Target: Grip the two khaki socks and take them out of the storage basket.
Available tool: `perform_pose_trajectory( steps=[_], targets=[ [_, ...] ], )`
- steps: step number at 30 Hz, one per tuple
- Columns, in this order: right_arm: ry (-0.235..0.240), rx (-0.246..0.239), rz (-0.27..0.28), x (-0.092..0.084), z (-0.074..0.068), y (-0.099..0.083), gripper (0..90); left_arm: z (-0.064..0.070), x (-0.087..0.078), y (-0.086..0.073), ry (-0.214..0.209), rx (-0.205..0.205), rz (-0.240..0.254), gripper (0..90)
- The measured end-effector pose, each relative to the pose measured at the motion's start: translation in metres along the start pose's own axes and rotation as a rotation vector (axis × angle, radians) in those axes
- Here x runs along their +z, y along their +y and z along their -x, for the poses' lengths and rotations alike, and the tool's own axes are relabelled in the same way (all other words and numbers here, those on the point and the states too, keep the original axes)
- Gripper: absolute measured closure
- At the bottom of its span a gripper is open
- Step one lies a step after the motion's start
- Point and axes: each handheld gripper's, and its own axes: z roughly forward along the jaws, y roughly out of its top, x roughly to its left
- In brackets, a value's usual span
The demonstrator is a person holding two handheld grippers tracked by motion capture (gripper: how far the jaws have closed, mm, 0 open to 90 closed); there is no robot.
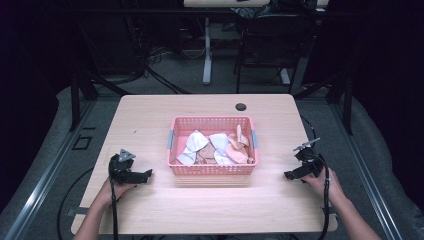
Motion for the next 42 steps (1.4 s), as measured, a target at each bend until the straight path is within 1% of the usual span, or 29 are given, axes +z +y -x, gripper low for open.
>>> perform_pose_trajectory(
  steps=[5, 8, 10, 12, 14, 15, 17, 18, 19, 20, 21, 22, 23, 24, 27, 29, 31, 32, 34, 35, 36, 37, 38, 39, 40, 41, 42],
  targets=[
    [-0.002, 0.003, 0.005, 0.0, 0.0, 0.0, 0.0, 0.0, 0.0, 0.0, 0.0, 0.0, 0.001, 0.0],
    [0.0, -0.003, -0.003, 0.0, 0.0, 0.001, 0.0, 0.0, 0.0, 0.0, 0.0, 0.0, 0.001, 0.0],
    [-0.003, 0.006, 0.007, 0.001, 0.0, 0.0, 0.0, 0.0, 0.0, 0.0, 0.001, -0.001, 0.002, 0.0],
    [-0.001, 0.003, 0.006, 0.0, 0.0, 0.0, 0.0, 0.0, 0.0, 0.0, 0.002, -0.002, 0.002, 0.0],
    [-0.003, 0.001, 0.016, 0.0, 0.0, -0.001, 0.0, 0.0, 0.0, 0.0, 0.001, -0.002, 0.002, 0.0],
    [0.005, -0.001, 0.014, 0.0, 0.0, -0.001, 0.0, 0.0, 0.0, 0.0, 0.001, -0.002, 0.001, 0.0],
    [0.001, -0.01, -0.004, 0.0, 0.0, 0.001, 0.0, 0.0, 0.0, 0.0, 0.001, -0.002, 0.002, 0.0],
    [0.001, -0.003, -0.009, 0.0, 0.0, 0.001, 0.0, 0.0, 0.0, 0.0, 0.001, -0.002, 0.001, 0.0],
    [-0.001, -0.005, -0.025, 0.0, 0.0, 0.003, 0.0, 0.0, 0.0, 0.0, 0.002, -0.002, 0.001, 0.0],
    [0.003, -0.007, -0.03, 0.0, 0.0, 0.003, 0.0, 0.0, 0.0, 0.0, 0.001, -0.002, 0.001, 0.0],
    [-0.001, -0.02, -0.054, -0.001, 0.0, 0.005, 0.0, 0.0, 0.0, 0.0, 0.002, -0.001, 0.001, 0.0],
    [0.014, -0.019, -0.057, -0.001, 0.0, 0.005, 0.0, 0.0, 0.0, 0.0, 0.002, -0.002, 0.002, 0.0],
    [0.027, -0.031, -0.065, -0.003, 0.001, 0.006, 0.0, 0.0, 0.0, 0.0, 0.002, -0.002, 0.001, 0.0],
    [0.04, -0.011, -0.061, -0.004, 0.001, 0.007, 0.0, 0.0, 0.0, 0.0, 0.001, -0.003, 0.002, 0.0],
    [0.024, -0.001, -0.031, -0.01, 0.001, 0.008, 0.0, 0.0, 0.0, 0.0, 0.002, -0.002, 0.002, 0.0],
    [0.029, -0.014, -0.03, -0.016, 0.001, 0.011, 0.0, 0.0, 0.0, 0.0, 0.002, -0.002, 0.001, 0.0],
    [0.036, -0.009, -0.019, -0.019, -0.001, 0.012, 0.0, 0.0, 0.0, 0.0, 0.002, -0.003, 0.002, 0.0],
    [0.043, -0.012, -0.009, -0.021, -0.002, 0.013, 0.0, 0.0, 0.0, 0.0, 0.002, -0.002, 0.002, 0.0],
    [0.037, -0.036, -0.005, -0.025, -0.006, 0.015, 0.0, 0.0, 0.0, 0.0, 0.001, -0.002, 0.001, 0.0],
    [0.043, -0.044, 0.007, -0.027, -0.008, 0.016, 0.0, 0.0, 0.0, 0.0, 0.001, -0.002, 0.001, 0.0],
    [0.042, -0.05, 0.007, -0.029, -0.009, 0.017, 0.0, 0.0, 0.0, 0.0, 0.001, -0.002, 0.002, 0.0],
    [0.053, -0.045, 0.02, -0.03, -0.011, 0.018, 0.0, 0.0, 0.0, 0.0, 0.001, -0.002, 0.001, 0.0],
    [0.049, -0.058, 0.027, -0.033, -0.012, 0.019, 0.0, 0.0, 0.0, 0.0, 0.001, -0.002, 0.002, 0.0],
    [0.052, -0.054, 0.038, -0.034, -0.014, 0.02, 0.0, 0.0, 0.0, 0.0, 0.002, -0.002, 0.002, 0.0],
    [0.046, -0.065, 0.035, -0.036, -0.014, 0.022, 0.0, 0.0, 0.0, 0.0, 0.002, -0.003, 0.001, 0.0],
    [0.056, -0.063, 0.044, -0.038, -0.016, 0.023, 0.0, 0.0, 0.0, 0.0, 0.001, -0.003, 0.002, 0.0],
    [0.051, -0.068, 0.048, -0.04, -0.017, 0.024, 0.0, 0.0, 0.0, 0.0, 0.001, -0.003, 0.002, 0.0]
  ],
)
